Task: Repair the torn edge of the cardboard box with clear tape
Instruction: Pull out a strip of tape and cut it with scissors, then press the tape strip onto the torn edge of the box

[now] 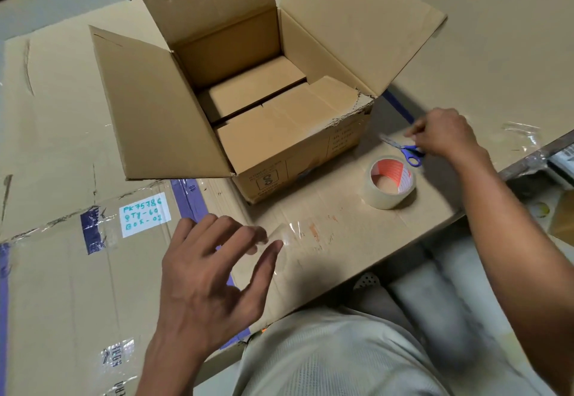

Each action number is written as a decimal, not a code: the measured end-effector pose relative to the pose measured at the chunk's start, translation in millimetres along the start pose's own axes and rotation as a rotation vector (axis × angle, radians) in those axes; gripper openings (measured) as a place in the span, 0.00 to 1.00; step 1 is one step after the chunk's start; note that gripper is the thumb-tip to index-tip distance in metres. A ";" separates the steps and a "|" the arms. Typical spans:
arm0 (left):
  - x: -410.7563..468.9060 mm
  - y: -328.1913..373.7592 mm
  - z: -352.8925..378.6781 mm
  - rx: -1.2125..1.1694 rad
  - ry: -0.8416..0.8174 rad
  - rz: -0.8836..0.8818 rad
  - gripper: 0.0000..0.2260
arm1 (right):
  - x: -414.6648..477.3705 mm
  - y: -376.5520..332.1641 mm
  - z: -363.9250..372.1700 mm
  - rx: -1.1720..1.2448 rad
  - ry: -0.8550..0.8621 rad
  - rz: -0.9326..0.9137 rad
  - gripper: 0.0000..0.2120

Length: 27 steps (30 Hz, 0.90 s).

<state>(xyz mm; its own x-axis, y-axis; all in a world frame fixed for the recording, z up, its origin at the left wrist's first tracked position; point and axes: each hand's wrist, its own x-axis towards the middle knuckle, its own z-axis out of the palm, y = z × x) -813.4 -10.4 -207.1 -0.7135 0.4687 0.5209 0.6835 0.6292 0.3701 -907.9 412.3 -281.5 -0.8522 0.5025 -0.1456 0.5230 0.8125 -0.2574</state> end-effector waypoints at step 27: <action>86.3 10.3 88.3 -0.655 0.449 -0.731 0.02 | -54.9 -36.6 -20.1 1.465 -0.328 -0.082 0.18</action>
<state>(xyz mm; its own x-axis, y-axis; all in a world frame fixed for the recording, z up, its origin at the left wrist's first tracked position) -881.6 91.3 -226.2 -0.9516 -0.2402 0.1916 0.1594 0.1474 0.9762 -880.0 360.9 -244.8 -0.9461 0.2238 -0.2340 0.1700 -0.2716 -0.9473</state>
